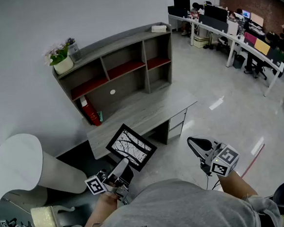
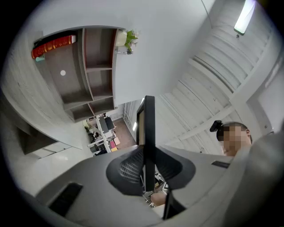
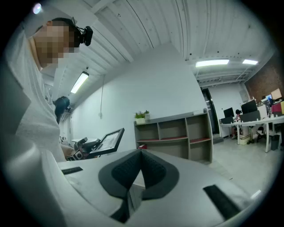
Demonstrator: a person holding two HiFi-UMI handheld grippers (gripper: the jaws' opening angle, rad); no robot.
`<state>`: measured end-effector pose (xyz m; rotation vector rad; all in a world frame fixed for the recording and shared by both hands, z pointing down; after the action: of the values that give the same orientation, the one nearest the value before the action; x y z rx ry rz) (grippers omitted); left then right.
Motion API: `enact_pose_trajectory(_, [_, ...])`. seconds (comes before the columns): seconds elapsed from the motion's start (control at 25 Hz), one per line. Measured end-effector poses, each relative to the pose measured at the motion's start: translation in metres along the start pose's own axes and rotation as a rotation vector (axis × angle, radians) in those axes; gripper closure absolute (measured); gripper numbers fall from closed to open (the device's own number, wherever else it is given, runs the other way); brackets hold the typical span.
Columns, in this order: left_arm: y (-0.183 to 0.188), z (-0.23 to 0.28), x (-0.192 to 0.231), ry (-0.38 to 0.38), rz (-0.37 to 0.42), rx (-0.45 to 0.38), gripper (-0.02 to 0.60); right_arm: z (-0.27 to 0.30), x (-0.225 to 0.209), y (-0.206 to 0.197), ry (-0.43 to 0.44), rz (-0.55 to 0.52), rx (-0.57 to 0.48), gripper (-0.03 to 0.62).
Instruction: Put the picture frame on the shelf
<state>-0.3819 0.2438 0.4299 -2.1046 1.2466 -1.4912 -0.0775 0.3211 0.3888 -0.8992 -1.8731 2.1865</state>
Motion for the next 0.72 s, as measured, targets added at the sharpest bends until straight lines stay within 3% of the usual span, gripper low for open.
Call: enact_pose_trajectory(0.72, [-0.008, 0.014, 0.002, -0.002, -0.005, 0.023, 0.492, -0.009, -0.014, 0.005, -0.036, 0.008, -0.04, 0.591])
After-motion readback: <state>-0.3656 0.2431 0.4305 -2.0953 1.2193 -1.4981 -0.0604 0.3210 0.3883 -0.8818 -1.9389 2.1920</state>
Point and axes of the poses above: the fingertips, and each gripper's own axes: z forward along the fingers, x to its left, y out of its top, the point moved 5 cm from there along -z, backward along the fingers, and after that the axes turned 14 degrees about z, right-handed, at the moved point
